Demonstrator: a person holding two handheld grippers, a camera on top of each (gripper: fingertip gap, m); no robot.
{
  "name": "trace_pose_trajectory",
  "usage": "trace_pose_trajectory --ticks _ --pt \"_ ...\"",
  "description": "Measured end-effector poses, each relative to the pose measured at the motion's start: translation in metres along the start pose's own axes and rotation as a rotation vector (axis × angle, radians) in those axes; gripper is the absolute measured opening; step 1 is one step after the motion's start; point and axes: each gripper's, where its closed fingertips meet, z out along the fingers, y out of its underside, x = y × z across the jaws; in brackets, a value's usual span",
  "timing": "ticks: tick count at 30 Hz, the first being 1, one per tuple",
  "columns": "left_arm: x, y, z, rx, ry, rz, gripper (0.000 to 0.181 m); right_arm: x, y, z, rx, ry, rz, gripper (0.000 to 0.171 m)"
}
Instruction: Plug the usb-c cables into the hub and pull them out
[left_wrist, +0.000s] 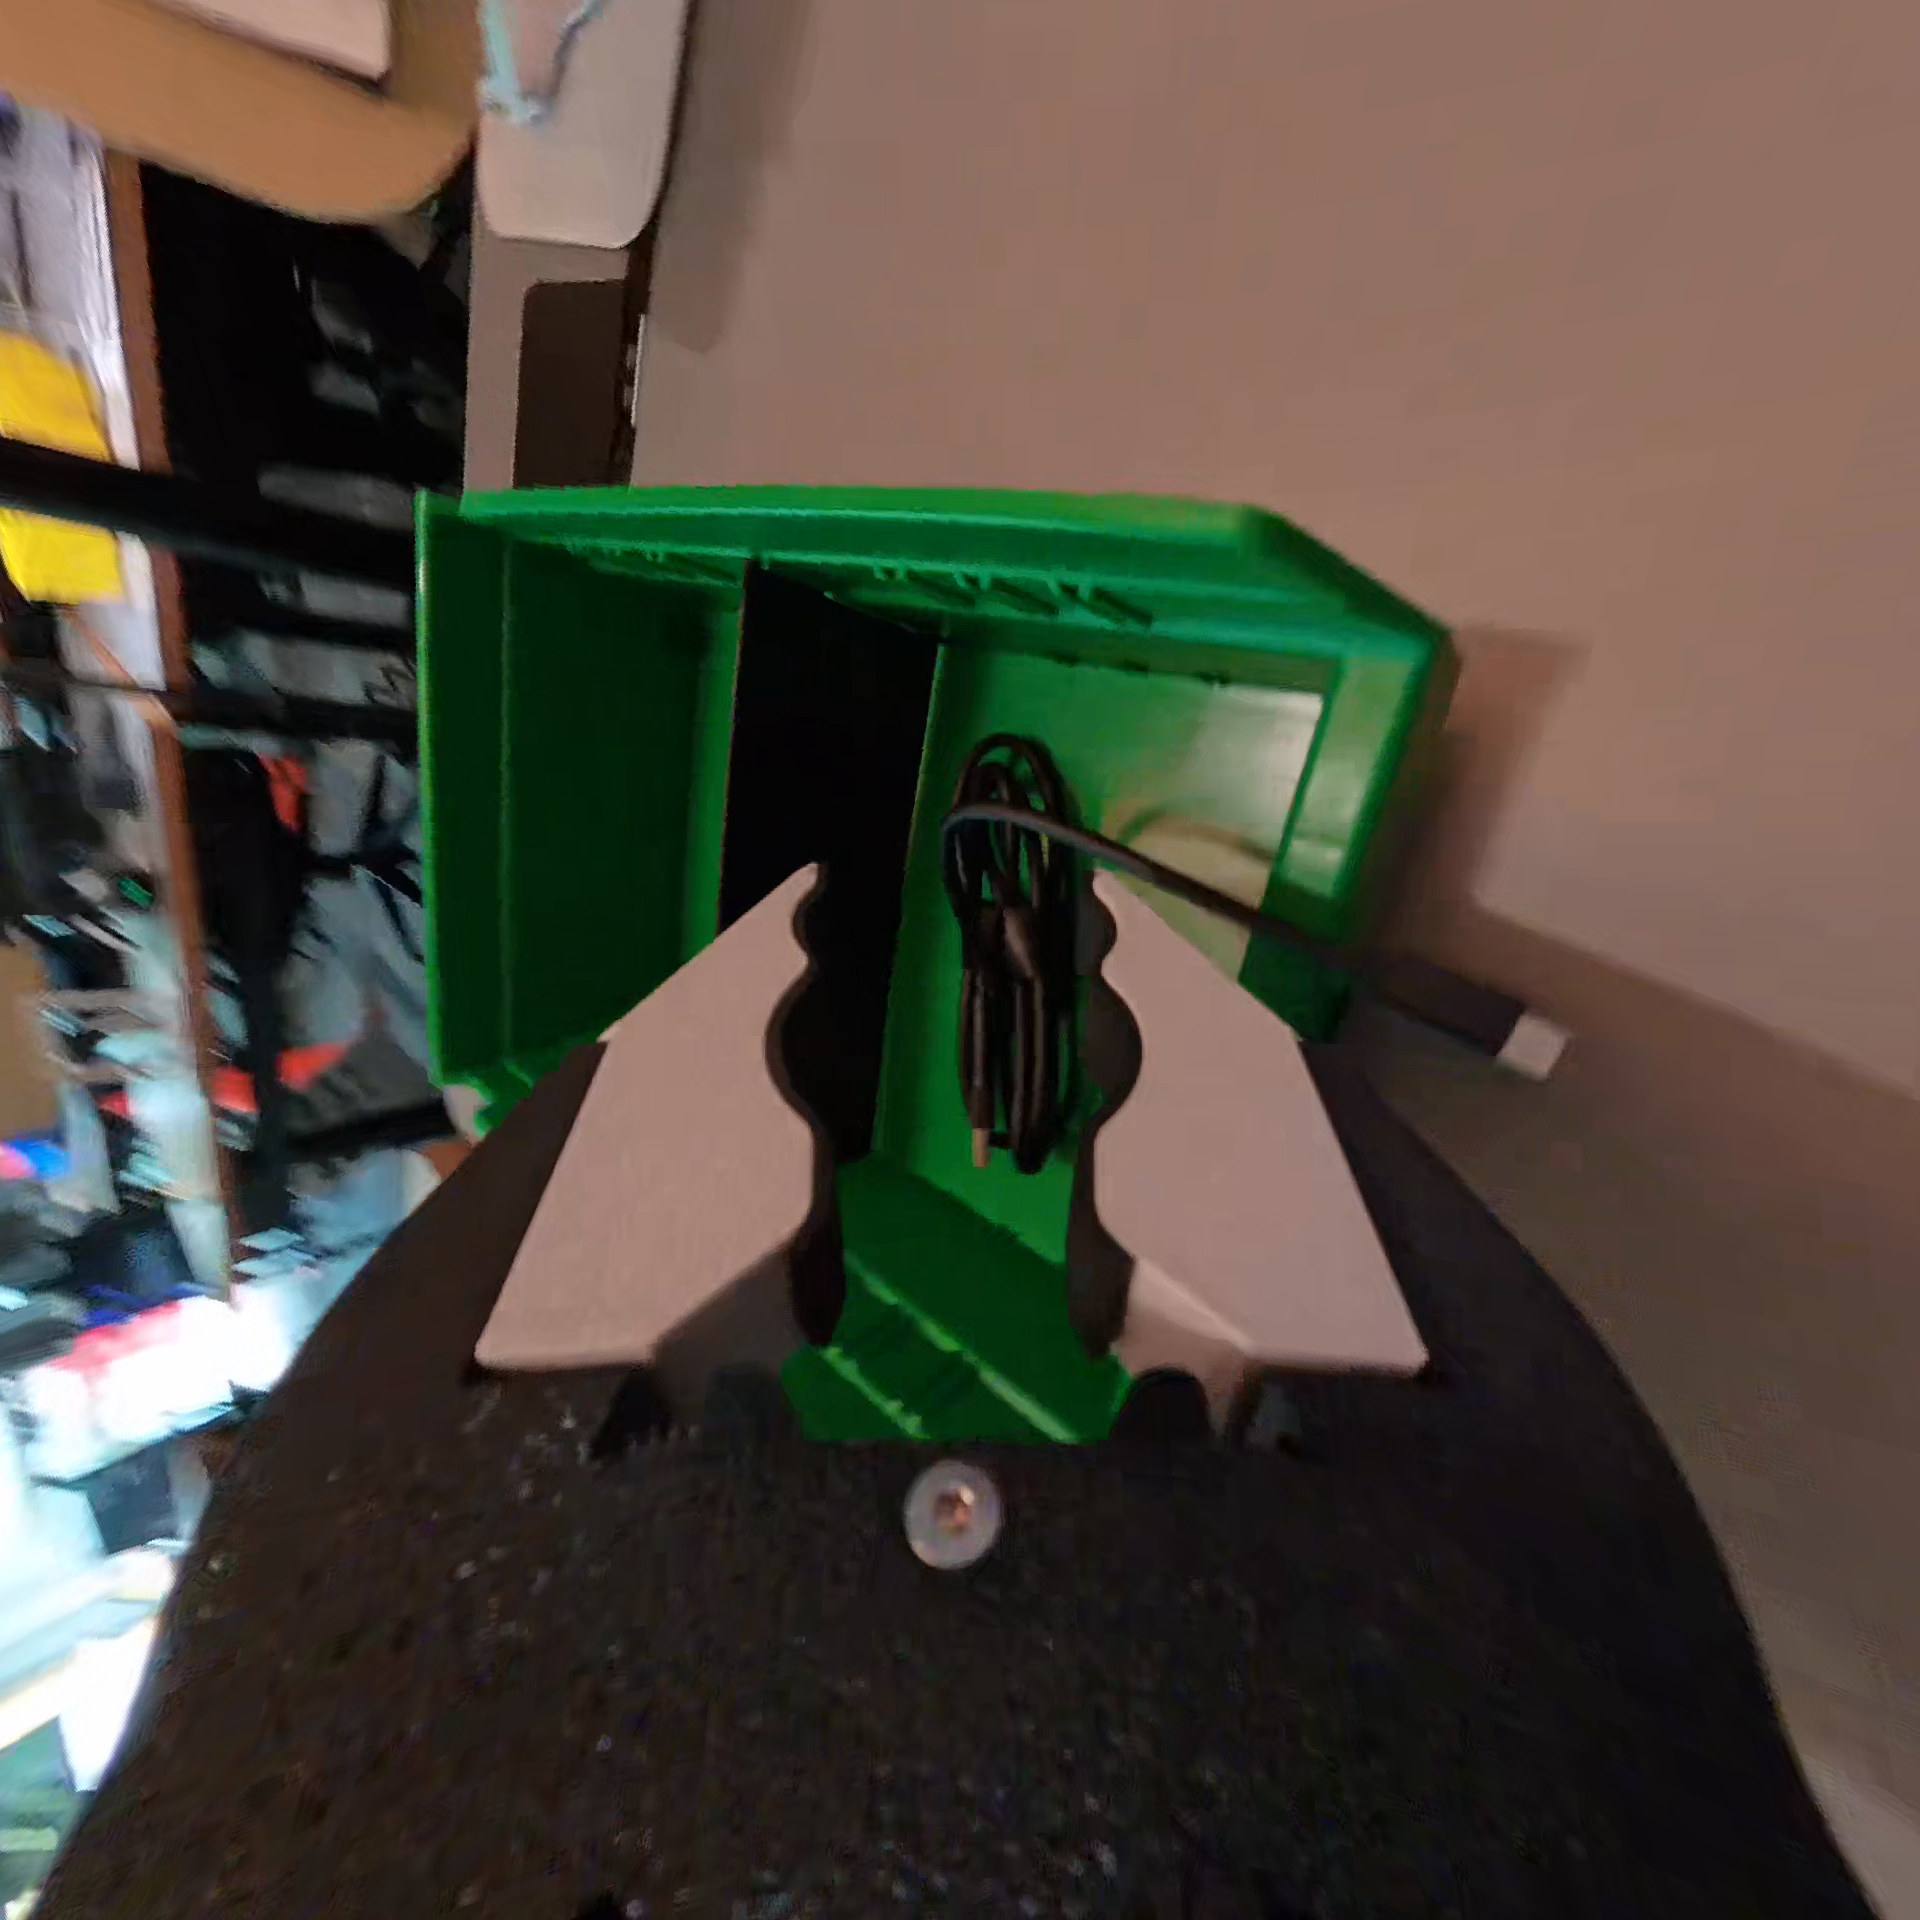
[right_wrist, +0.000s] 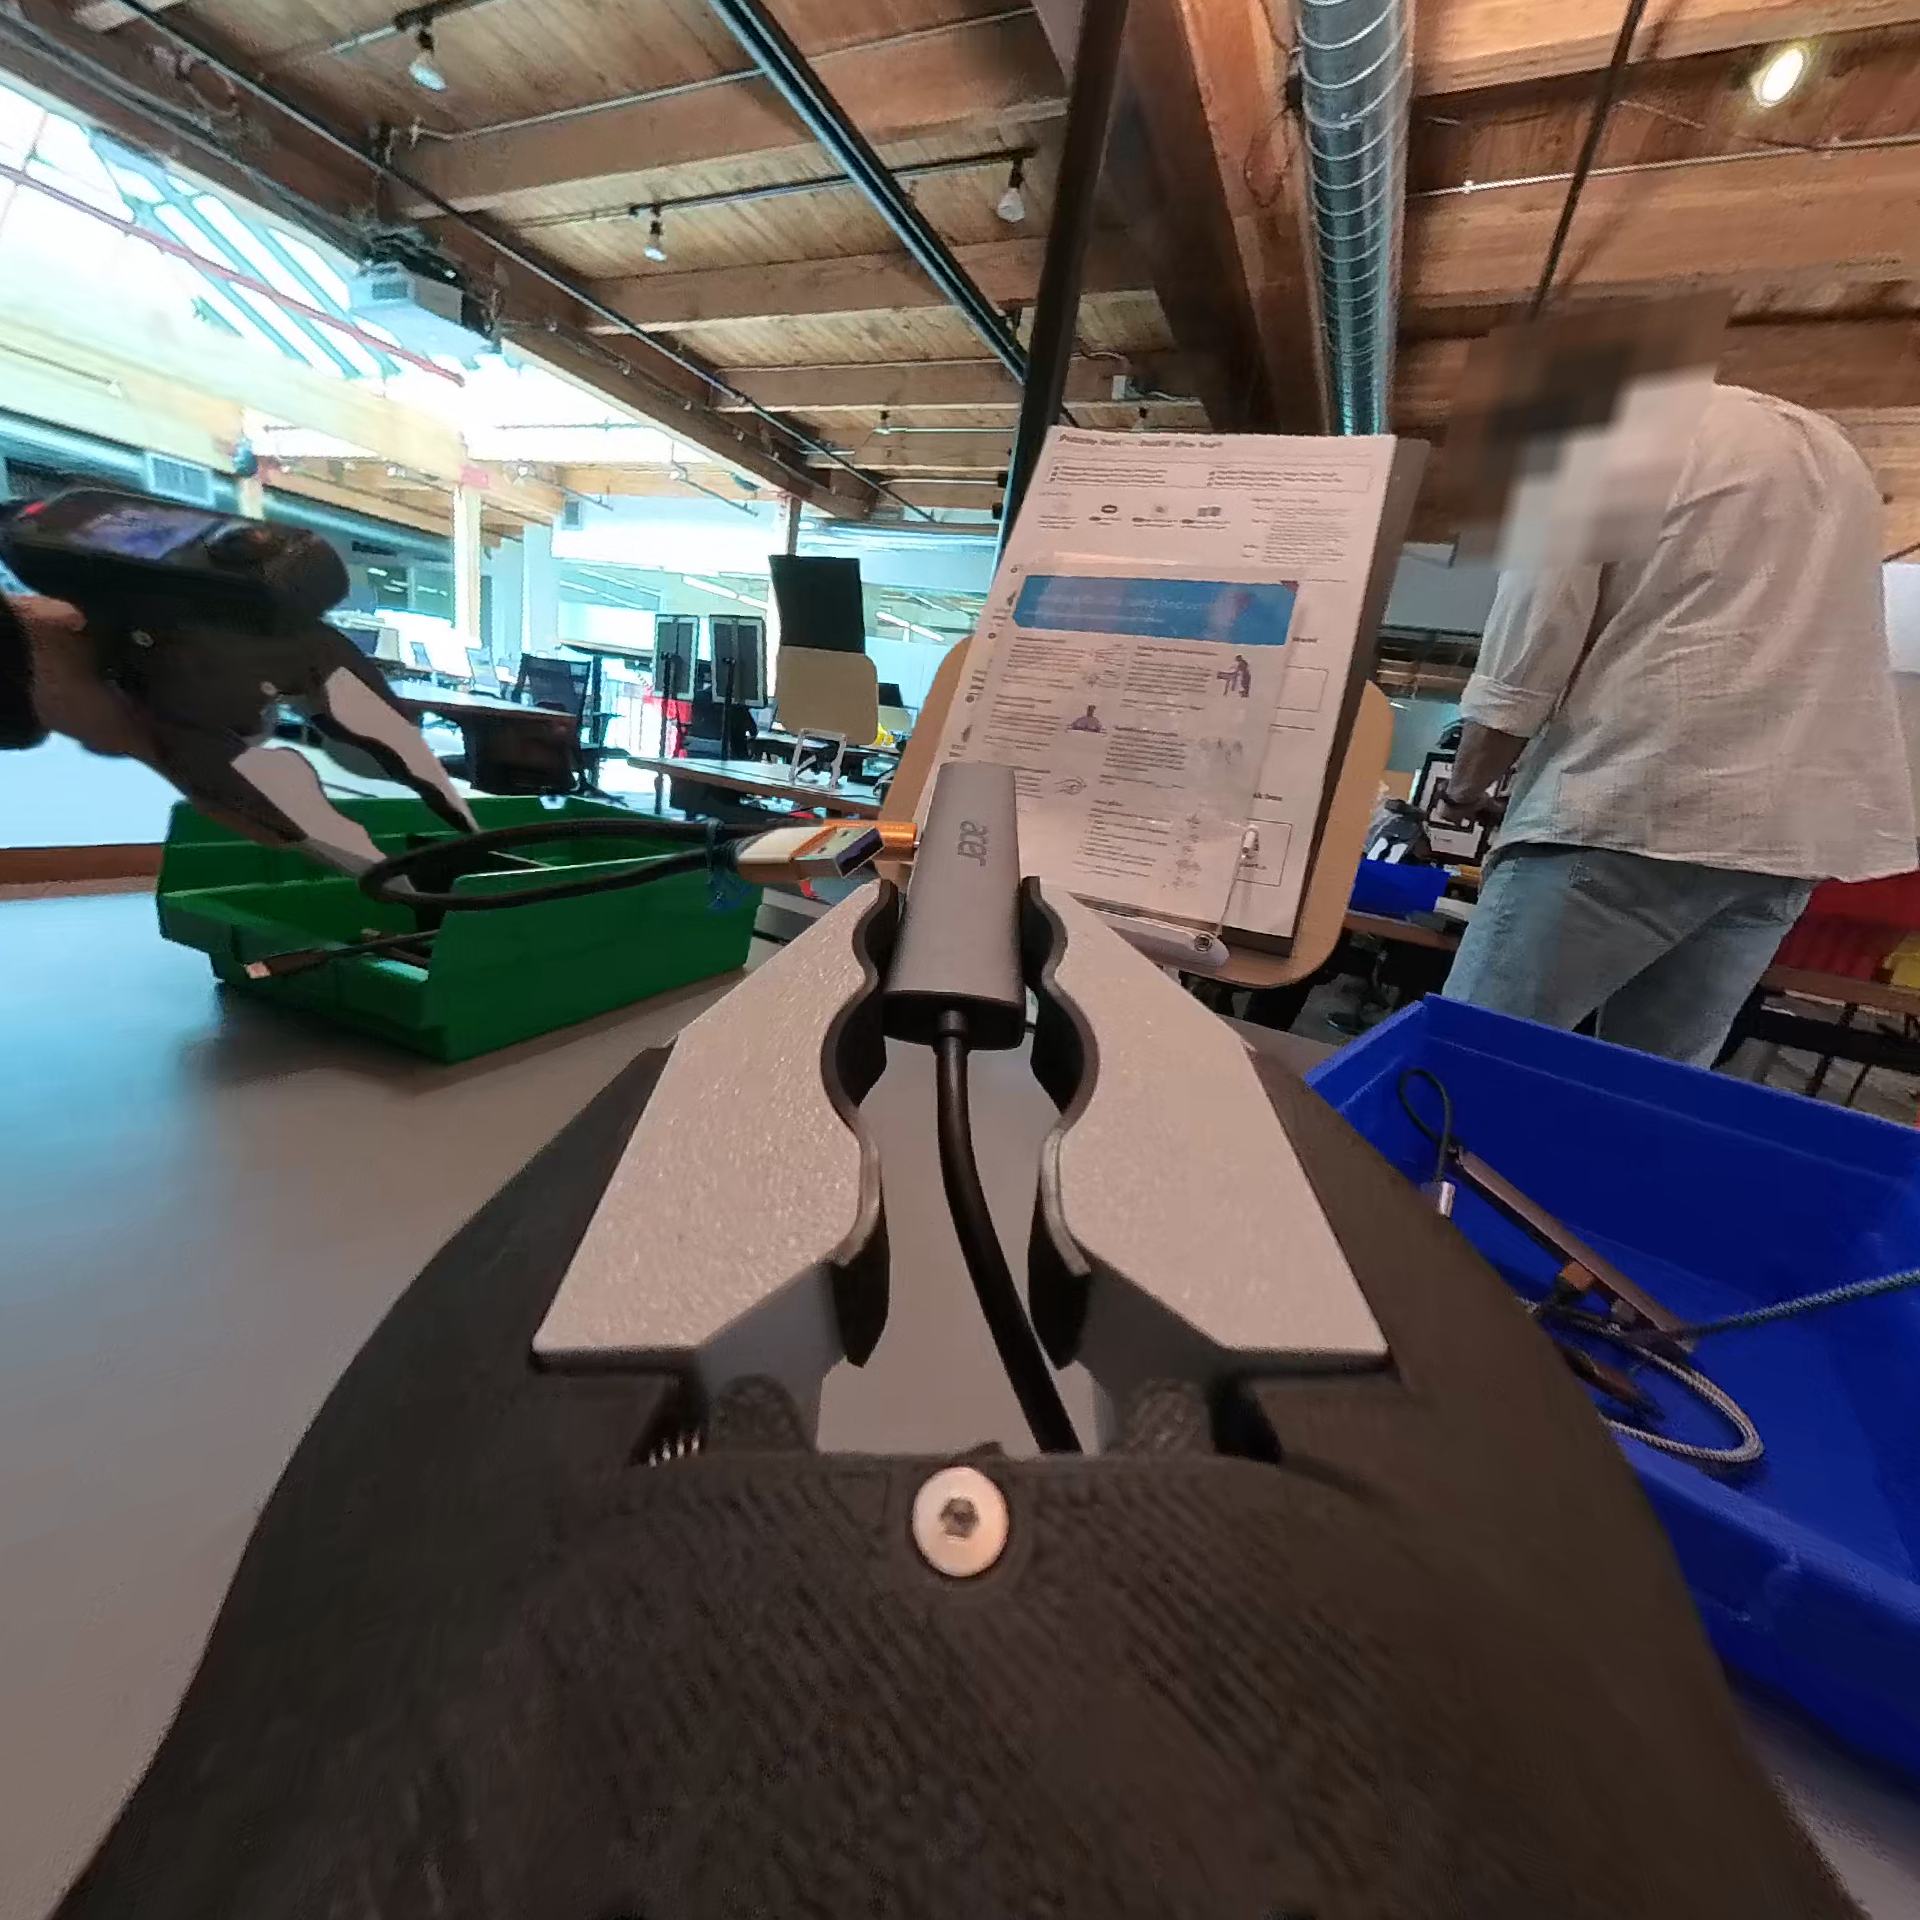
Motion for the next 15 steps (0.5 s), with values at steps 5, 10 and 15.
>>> trace_pose_trajectory --ticks 5,10,15 --pt "0.009 0.009 0.01 -0.127 -0.013 0.527 0.045 -0.011 0.002 0.005 -0.017 -0.039 -0.023 0.022" --pt "0.013 0.002 0.032 -0.098 -0.033 0.76 0.047 -0.015 0.004 0.007 -0.027 -0.049 -0.035 0.022" --pt "-0.002 0.003 0.04 -0.156 -0.139 0.83 0.004 -0.009 0.002 0.005 -0.028 -0.029 -0.053 0.022"
